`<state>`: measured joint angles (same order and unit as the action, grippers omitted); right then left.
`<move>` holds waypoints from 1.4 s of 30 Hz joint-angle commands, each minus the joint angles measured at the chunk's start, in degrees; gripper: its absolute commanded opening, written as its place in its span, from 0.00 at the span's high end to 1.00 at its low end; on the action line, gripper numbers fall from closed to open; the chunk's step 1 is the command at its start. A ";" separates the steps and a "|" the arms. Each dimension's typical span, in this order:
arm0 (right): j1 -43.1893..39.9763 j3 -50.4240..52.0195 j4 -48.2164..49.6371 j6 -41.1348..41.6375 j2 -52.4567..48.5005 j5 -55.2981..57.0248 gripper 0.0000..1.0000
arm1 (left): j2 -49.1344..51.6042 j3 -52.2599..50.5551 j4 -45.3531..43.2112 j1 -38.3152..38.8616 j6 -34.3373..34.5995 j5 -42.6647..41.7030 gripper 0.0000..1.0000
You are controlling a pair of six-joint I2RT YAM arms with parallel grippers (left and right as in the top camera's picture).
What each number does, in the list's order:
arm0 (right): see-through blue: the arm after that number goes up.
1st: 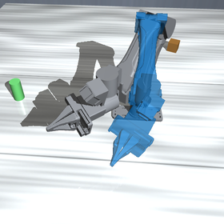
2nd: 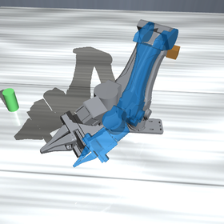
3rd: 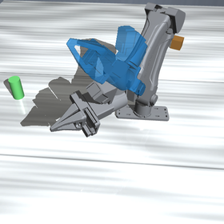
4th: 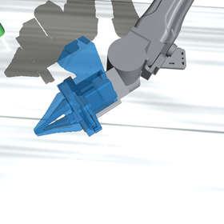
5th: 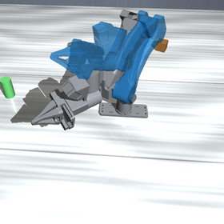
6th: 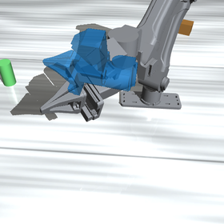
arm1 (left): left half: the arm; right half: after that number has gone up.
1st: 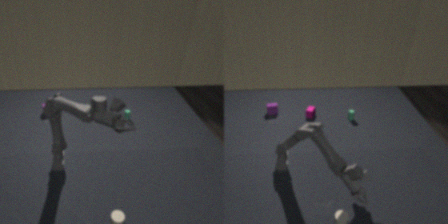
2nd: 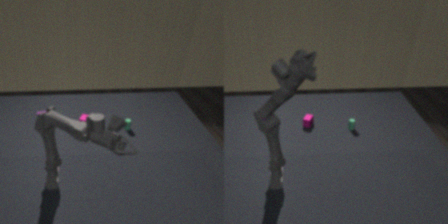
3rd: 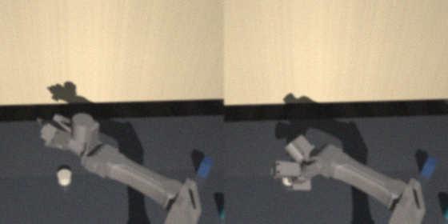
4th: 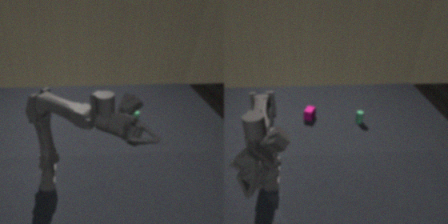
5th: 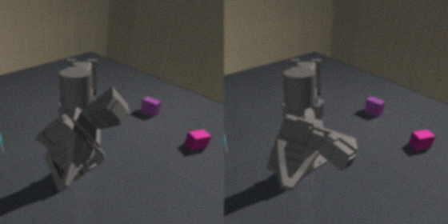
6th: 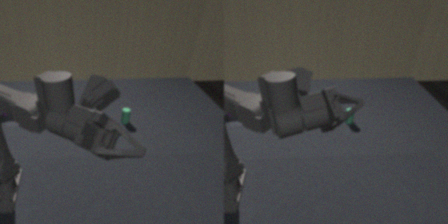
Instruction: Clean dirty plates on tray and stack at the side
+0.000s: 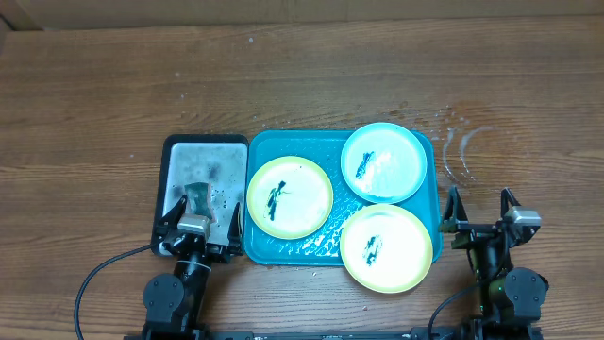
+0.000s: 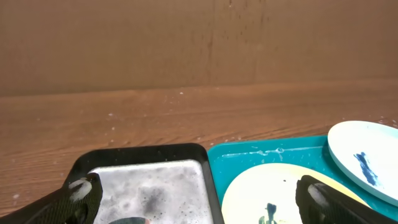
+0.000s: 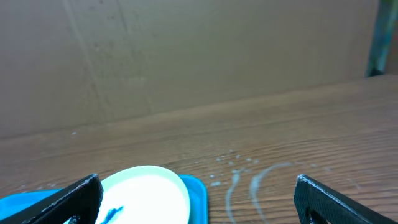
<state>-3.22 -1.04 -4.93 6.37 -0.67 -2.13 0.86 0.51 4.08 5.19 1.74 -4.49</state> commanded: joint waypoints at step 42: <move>0.22 -44.17 -37.03 8.44 -23.54 -10.56 0.00 | -0.61 -0.24 0.09 -0.35 -0.46 0.04 0.00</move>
<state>-3.22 -38.46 -38.37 15.09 -17.50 -9.32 0.86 0.51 4.05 5.19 1.74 -4.49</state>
